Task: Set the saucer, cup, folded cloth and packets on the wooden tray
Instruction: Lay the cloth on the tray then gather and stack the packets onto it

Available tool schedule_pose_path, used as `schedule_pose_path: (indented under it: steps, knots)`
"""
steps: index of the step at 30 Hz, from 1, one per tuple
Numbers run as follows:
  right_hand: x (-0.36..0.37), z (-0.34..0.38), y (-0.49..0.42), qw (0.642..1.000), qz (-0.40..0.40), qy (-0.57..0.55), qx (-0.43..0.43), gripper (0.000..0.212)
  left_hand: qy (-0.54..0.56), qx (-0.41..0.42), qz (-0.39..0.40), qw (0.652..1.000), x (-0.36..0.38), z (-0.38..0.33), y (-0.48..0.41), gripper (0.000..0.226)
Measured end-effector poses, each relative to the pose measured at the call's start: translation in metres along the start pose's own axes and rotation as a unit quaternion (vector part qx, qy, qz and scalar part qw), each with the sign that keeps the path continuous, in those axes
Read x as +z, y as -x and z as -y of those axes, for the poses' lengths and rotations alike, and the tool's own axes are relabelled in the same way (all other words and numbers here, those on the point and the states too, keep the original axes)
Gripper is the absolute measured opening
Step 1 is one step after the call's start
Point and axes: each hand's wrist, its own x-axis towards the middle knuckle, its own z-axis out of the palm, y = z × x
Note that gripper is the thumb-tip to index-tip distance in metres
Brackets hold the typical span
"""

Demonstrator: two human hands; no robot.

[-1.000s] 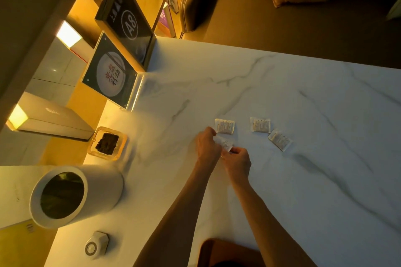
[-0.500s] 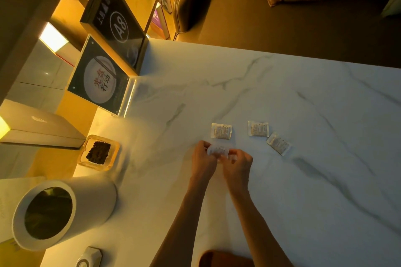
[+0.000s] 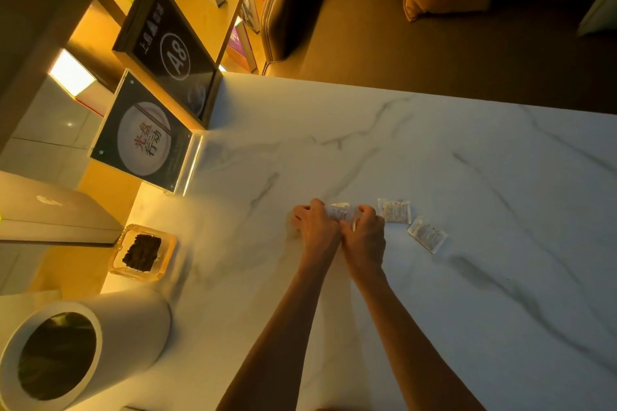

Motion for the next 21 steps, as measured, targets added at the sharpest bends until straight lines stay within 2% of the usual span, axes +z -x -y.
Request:
schedule_pose_path:
  steps: [5,8,11,13,15,21]
  knots:
    - [-0.006,-0.01,-0.009,0.993,0.037,-0.107,0.022,0.046,0.081,-0.012,0.012,0.997,-0.005,-0.001,-0.002,0.034]
    - [-0.017,-0.017,-0.017,0.989,0.076,-0.123,0.028,0.043,0.143,-0.02,0.039,0.989,-0.004,-0.003,0.001,0.036]
    - [-0.037,-0.024,-0.022,0.996,0.021,-0.082,-0.032,0.027,0.162,0.016,0.052,0.985,0.01,-0.013,0.008,0.024]
    - [-0.053,-0.03,-0.028,0.997,-0.042,-0.031,-0.051,0.027,0.143,0.042,0.047,0.988,0.024,-0.03,0.013,0.021]
    - [-0.07,-0.037,-0.037,0.997,-0.072,0.0,-0.039,0.031,0.07,0.068,0.037,0.995,0.04,-0.051,0.019,0.021]
    - [-0.088,-0.051,-0.056,0.999,-0.046,-0.012,-0.016,0.041,-0.014,0.038,0.033,0.999,0.066,-0.084,0.03,0.019]
